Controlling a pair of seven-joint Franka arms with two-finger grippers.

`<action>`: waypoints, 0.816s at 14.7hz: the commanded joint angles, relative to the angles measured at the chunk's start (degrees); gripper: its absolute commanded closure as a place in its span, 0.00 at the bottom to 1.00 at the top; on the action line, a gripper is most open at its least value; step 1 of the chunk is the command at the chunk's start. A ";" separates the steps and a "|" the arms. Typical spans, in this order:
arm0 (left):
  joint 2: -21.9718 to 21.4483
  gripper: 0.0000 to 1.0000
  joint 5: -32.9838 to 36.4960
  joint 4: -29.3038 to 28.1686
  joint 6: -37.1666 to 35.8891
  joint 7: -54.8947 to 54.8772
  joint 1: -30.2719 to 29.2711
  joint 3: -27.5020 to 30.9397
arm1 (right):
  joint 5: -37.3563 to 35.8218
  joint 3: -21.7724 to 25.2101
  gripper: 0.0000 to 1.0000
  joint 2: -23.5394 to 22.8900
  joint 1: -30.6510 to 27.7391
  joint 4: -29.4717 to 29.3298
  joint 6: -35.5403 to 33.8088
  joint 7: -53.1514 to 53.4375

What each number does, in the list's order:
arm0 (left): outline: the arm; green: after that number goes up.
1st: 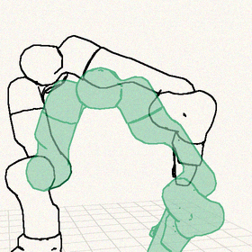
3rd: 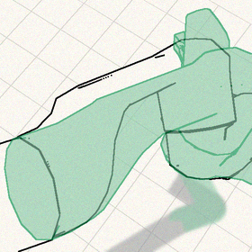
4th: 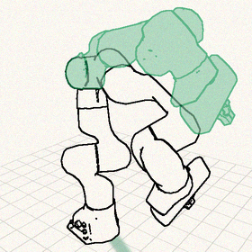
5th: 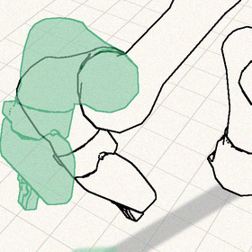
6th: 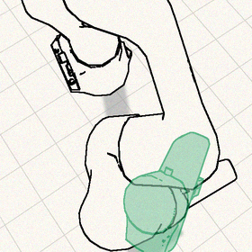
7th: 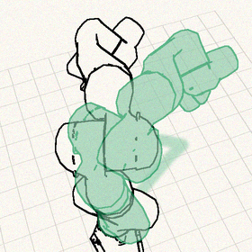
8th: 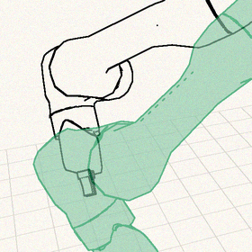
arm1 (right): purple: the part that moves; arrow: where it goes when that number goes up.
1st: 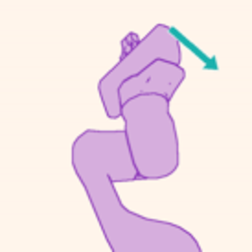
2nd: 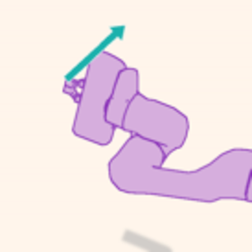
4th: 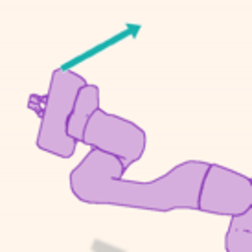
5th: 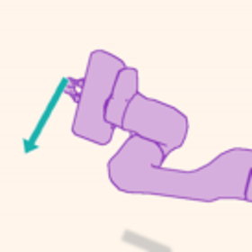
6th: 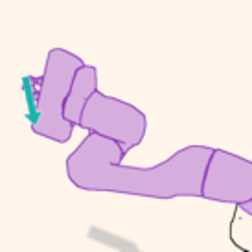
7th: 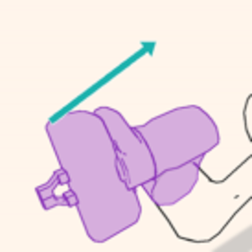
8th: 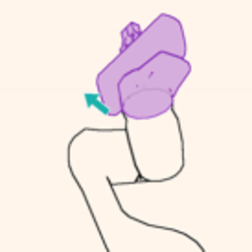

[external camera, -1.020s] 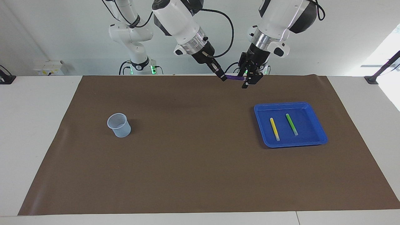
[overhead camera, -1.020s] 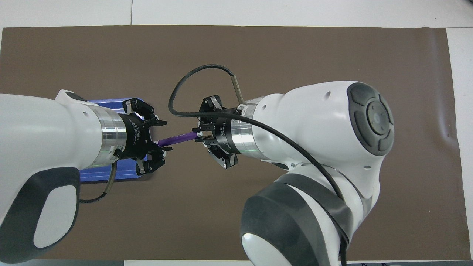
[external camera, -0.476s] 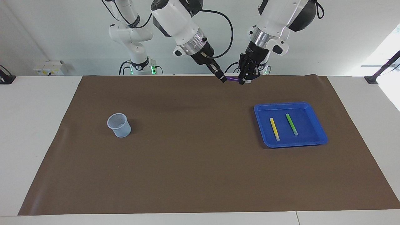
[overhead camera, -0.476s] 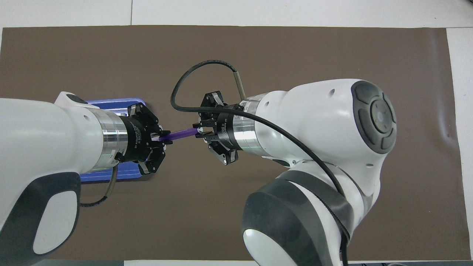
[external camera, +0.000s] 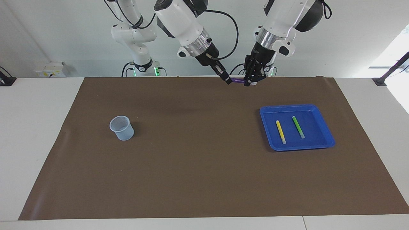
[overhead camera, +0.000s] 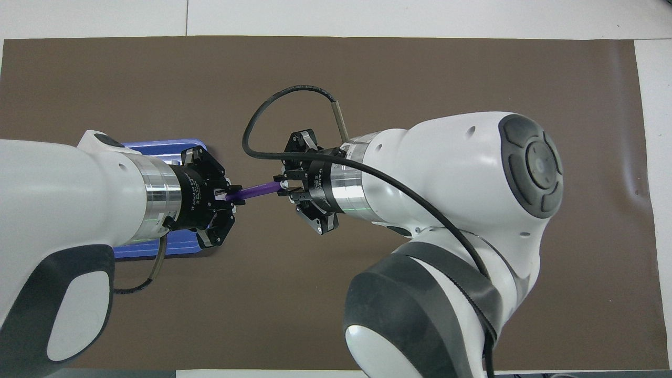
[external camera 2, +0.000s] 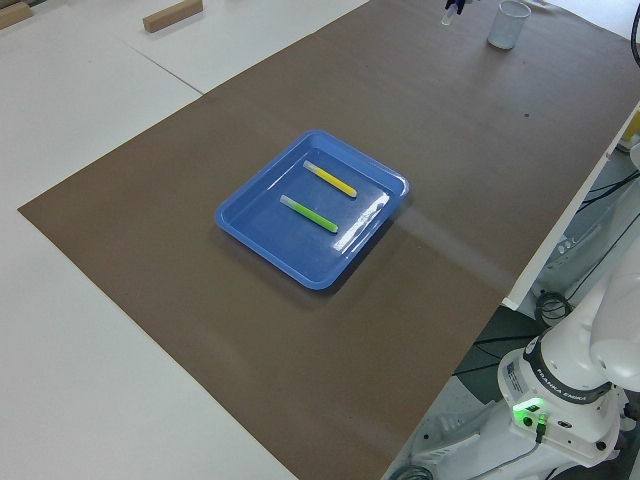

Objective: Right arm passes pens to left for tray arrangement
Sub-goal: 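Open the right gripper and withdraw it while the left gripper holds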

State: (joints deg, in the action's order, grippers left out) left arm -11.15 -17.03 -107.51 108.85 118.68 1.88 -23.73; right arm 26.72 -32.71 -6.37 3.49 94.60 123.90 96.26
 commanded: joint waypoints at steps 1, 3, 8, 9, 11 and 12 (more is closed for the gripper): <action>-0.98 1.00 -0.20 -0.86 1.01 0.58 0.23 0.44 | -1.48 -0.77 0.00 -0.66 -0.33 -0.82 -0.94 0.15; -0.89 1.00 -0.20 -0.86 1.27 0.49 0.06 0.44 | -3.68 -0.60 0.00 -0.58 -0.33 -0.82 -0.94 -0.89; -0.80 1.00 -0.20 -1.47 2.25 -7.38 -3.09 1.40 | -5.97 5.45 0.00 1.53 -0.50 -0.20 -6.99 -16.24; -0.80 1.00 -0.37 -1.65 1.72 -12.20 -4.85 1.58 | -6.67 7.64 0.00 2.66 -0.50 0.32 -9.10 -20.89; -0.80 1.00 -2.83 -2.00 -0.29 -22.65 -10.02 1.67 | -8.86 11.42 0.00 3.90 -0.50 0.85 -13.66 -30.65; -0.72 1.00 -2.92 -2.52 -2.05 -29.84 -12.31 1.75 | -10.62 13.27 0.00 4.25 -0.50 0.85 -15.69 -35.05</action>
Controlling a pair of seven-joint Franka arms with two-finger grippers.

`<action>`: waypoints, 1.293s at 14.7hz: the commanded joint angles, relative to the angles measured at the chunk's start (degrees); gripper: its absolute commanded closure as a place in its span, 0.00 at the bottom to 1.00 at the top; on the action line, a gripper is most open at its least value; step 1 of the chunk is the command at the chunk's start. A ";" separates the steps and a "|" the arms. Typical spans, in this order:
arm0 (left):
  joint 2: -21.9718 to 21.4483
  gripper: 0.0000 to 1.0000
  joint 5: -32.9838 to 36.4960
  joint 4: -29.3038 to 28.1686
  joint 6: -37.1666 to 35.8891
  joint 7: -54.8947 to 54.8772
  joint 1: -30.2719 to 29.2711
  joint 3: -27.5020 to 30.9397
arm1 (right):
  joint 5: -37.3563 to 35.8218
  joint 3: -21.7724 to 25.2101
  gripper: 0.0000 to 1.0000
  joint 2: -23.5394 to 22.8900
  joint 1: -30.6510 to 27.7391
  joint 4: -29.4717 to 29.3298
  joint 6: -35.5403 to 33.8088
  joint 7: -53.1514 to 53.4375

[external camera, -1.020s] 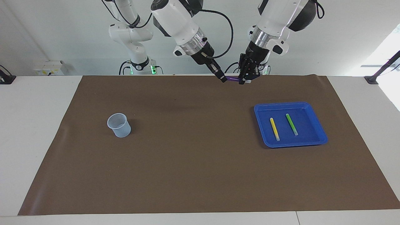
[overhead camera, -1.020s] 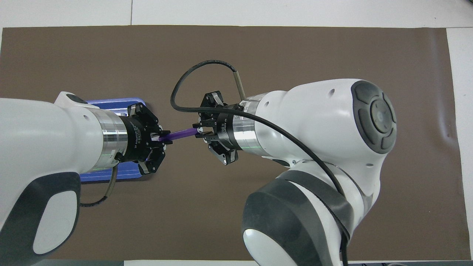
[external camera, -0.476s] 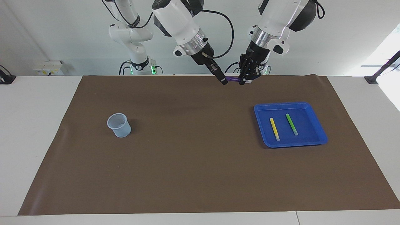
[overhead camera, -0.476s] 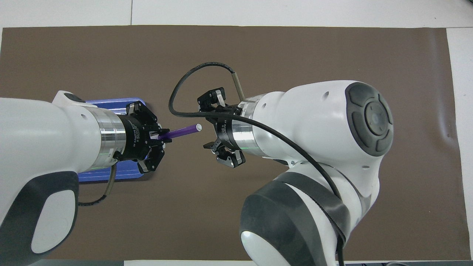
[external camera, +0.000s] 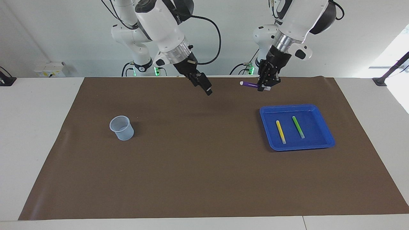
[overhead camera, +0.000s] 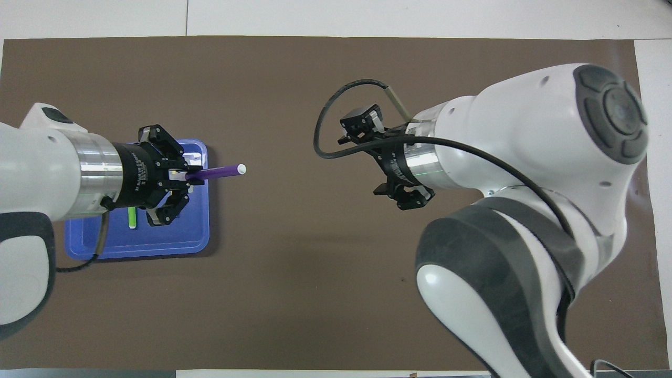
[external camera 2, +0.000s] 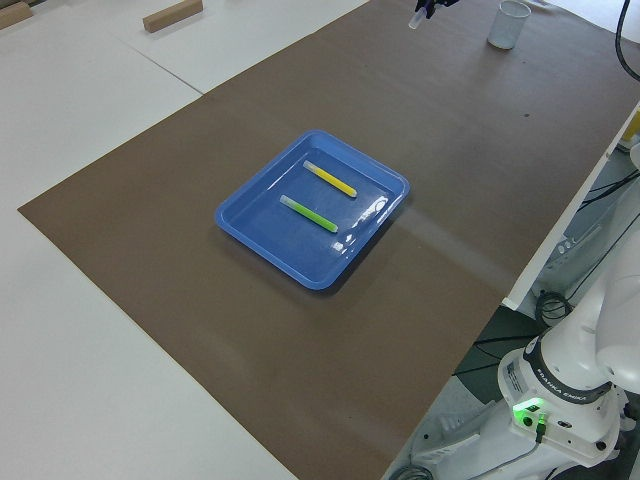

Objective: Right arm passes pens to left for tray arrangement
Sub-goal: 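Open the right gripper and withdraw it while the left gripper holds, then lower the purple pen into the blue tray and open the left gripper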

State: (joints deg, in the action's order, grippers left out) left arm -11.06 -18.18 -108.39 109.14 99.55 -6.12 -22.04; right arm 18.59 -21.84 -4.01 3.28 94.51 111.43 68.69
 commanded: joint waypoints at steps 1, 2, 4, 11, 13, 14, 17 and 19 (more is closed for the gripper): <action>-0.71 1.00 -1.78 -3.21 -2.44 -17.13 -6.52 0.33 | -4.86 3.98 0.00 1.99 -0.29 0.77 -4.71 -12.56; -0.80 1.00 -1.86 -5.32 -2.35 -23.20 -8.89 0.42 | -7.32 5.48 0.00 2.16 -0.29 0.68 -5.86 -17.92; -0.28 1.00 -1.86 -8.05 -2.53 -37.69 -14.42 0.51 | -10.75 8.55 0.00 2.69 -0.29 0.76 -7.36 -27.16; 8.67 1.00 3.46 -11.58 3.26 -79.02 -24.55 0.77 | -16.83 20.94 0.00 3.66 -0.46 1.29 -11.32 -54.69; 12.89 1.00 8.49 -11.32 7.03 -88.60 -25.00 0.68 | -17.27 23.24 0.00 4.27 -0.46 1.81 -12.28 -58.65; 15.43 1.00 9.64 -11.23 10.01 -93.44 -25.08 0.77 | -18.41 24.20 0.00 4.80 -0.46 2.08 -12.37 -59.97; 21.15 1.00 16.22 -10.88 15.21 -100.85 -25.00 0.68 | -20.96 25.35 0.00 5.59 -0.46 1.91 -13.07 -62.35; 23.53 1.00 19.48 -10.53 16.62 -102.18 -24.73 0.68 | -21.05 25.62 0.00 6.29 -0.55 1.73 -14.04 -62.71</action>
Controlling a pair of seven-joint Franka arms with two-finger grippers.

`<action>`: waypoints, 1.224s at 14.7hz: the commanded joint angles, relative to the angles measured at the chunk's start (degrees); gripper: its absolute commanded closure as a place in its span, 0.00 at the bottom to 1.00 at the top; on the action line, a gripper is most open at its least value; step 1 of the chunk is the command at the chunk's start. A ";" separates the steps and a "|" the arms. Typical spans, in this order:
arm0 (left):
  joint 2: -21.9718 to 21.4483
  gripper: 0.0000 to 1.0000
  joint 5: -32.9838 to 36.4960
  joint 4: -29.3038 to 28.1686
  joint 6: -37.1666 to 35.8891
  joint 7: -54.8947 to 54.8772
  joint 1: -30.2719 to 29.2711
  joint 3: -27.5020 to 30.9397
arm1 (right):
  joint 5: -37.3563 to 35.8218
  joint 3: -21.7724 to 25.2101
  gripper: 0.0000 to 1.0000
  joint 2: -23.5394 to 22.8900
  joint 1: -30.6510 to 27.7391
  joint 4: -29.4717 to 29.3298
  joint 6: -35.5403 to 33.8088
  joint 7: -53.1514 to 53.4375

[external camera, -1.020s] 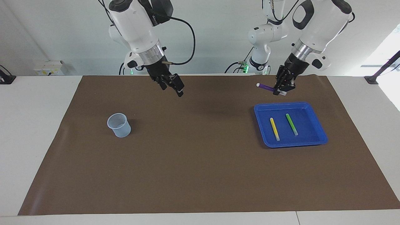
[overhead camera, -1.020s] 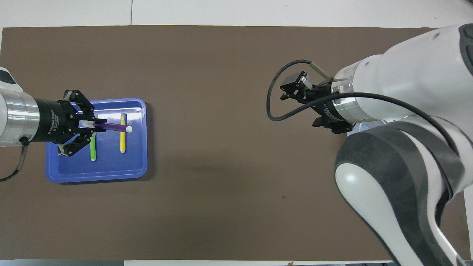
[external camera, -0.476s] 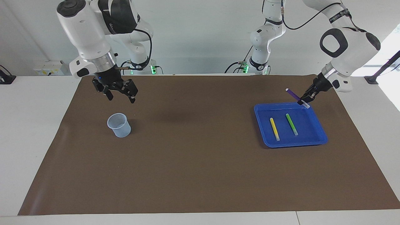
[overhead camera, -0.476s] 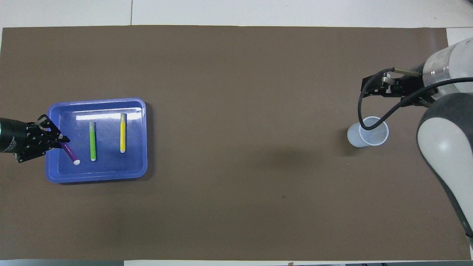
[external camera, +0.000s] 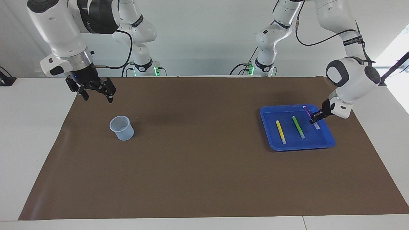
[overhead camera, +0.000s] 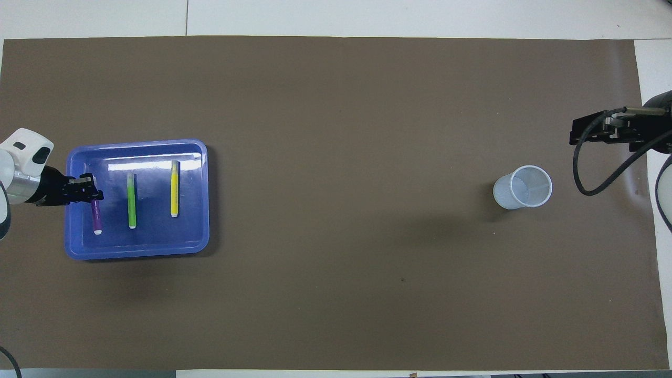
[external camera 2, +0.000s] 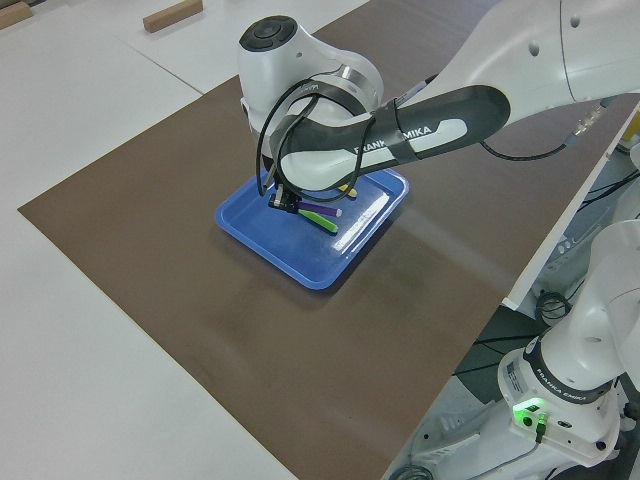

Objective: Right arm passes pens to left for tray arrangement

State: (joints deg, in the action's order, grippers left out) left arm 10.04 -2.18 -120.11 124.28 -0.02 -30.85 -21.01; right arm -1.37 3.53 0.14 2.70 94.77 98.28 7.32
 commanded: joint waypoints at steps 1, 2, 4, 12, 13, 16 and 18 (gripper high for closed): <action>3.13 1.00 4.55 1.37 2.01 -3.14 0.09 -0.35 | -1.00 0.25 0.00 2.24 -0.06 1.47 -1.07 -1.35; 3.84 1.00 5.34 1.45 2.19 -3.40 0.18 -0.35 | -1.09 0.25 0.00 2.15 -0.06 0.94 -2.12 -1.35; 4.19 1.00 5.79 1.63 2.19 -3.41 0.09 -0.35 | -1.18 0.16 0.00 1.97 -0.06 -0.20 -3.70 -1.35; 4.19 0.00 5.79 1.72 2.11 -3.49 -0.09 -0.35 | -1.18 -0.72 0.00 1.80 0.11 -1.52 -6.79 -0.82; 4.19 0.00 5.79 1.89 1.84 -3.49 -0.09 -0.35 | -1.18 -0.72 0.00 1.80 0.20 -1.44 -6.79 -0.82; 4.19 0.00 5.70 3.21 0.62 -3.32 0.26 -0.43 | -1.18 -0.63 0.00 1.88 0.55 -1.35 -6.79 -0.73; 4.02 0.00 5.61 4.79 -1.84 -2.97 0.62 -0.52 | -1.00 -0.89 0.00 2.15 0.55 -0.65 -6.79 -0.73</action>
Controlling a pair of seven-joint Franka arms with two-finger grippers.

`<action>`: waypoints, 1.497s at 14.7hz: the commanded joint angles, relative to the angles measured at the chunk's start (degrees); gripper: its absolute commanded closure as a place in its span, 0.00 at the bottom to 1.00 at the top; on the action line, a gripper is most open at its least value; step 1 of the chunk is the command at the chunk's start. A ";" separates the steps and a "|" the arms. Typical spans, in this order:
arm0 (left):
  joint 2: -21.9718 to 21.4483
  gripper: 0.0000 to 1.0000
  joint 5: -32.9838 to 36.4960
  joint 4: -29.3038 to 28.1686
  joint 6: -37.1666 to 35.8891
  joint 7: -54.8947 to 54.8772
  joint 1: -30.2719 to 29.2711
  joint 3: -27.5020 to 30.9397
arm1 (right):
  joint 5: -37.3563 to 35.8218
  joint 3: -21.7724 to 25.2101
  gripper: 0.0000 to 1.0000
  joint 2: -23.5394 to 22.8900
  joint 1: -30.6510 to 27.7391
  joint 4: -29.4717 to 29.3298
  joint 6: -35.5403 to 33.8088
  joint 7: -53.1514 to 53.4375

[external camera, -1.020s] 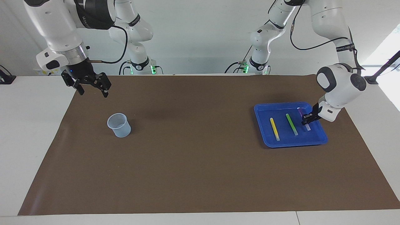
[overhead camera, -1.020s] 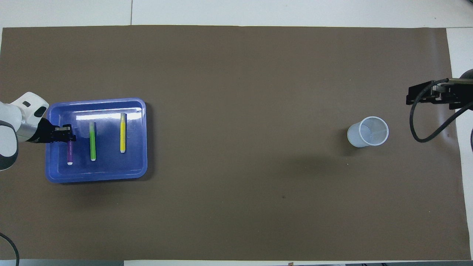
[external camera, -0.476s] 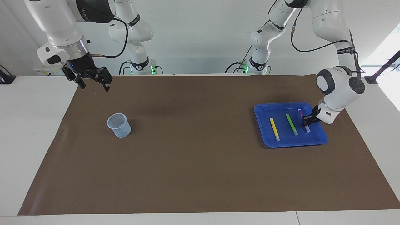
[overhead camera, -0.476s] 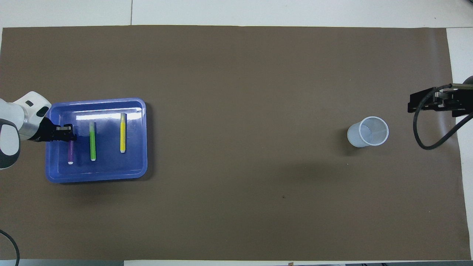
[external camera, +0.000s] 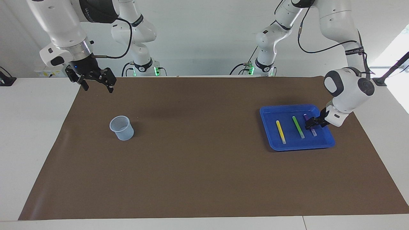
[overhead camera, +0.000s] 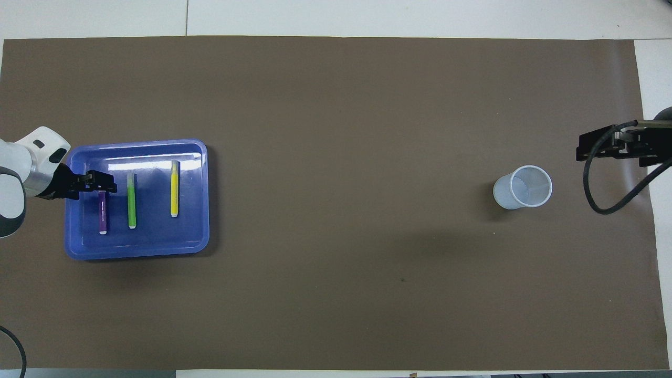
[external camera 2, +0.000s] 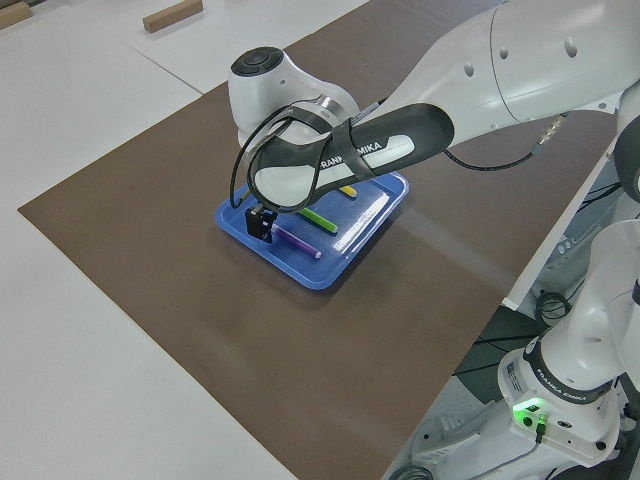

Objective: Right arm passes pens to left for tray arrangement

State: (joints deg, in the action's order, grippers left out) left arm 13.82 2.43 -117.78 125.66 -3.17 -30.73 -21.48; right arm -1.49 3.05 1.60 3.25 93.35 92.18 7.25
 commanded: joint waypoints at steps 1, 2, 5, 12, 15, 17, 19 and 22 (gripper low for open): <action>-0.02 0.00 0.99 3.34 -4.71 0.18 0.58 -0.22 | -0.79 -0.42 0.00 0.68 -0.09 1.04 -0.69 -0.66; -0.28 0.00 0.91 4.39 -6.11 0.35 0.93 -0.31 | -0.79 -0.42 0.00 0.68 -0.09 1.05 -0.69 -0.66; -0.72 0.00 0.73 10.10 -13.84 0.96 2.86 -0.23 | -0.36 -0.42 0.00 0.77 -0.09 1.13 -0.69 -1.36; -5.90 0.00 0.55 11.87 -19.91 4.48 7.69 -0.58 | 0.44 -0.42 0.00 0.77 0.00 1.22 0.02 -2.94; -9.41 0.00 0.38 11.87 -24.22 4.40 8.49 -0.66 | 0.44 -0.42 0.00 0.77 0.00 1.31 -0.16 -2.77; -12.48 0.00 0.21 11.87 -27.55 4.31 9.45 -0.84 | 0.44 -0.42 0.00 0.77 0.00 1.31 -0.33 -2.77; -16.43 0.00 -0.06 11.87 -31.42 4.31 15.05 3.09 | 0.44 -0.42 0.00 0.77 -0.18 1.22 -0.33 -2.77; -20.49 0.00 -0.24 11.70 -35.38 4.40 24.81 12.49 | 0.44 -0.42 0.00 0.77 -0.61 1.22 -0.42 -2.77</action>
State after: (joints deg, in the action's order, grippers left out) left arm -3.44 2.35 -105.34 92.92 0.94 -11.77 -15.01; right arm -1.41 2.87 1.60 3.36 93.75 92.05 5.59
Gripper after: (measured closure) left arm 0.000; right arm 0.000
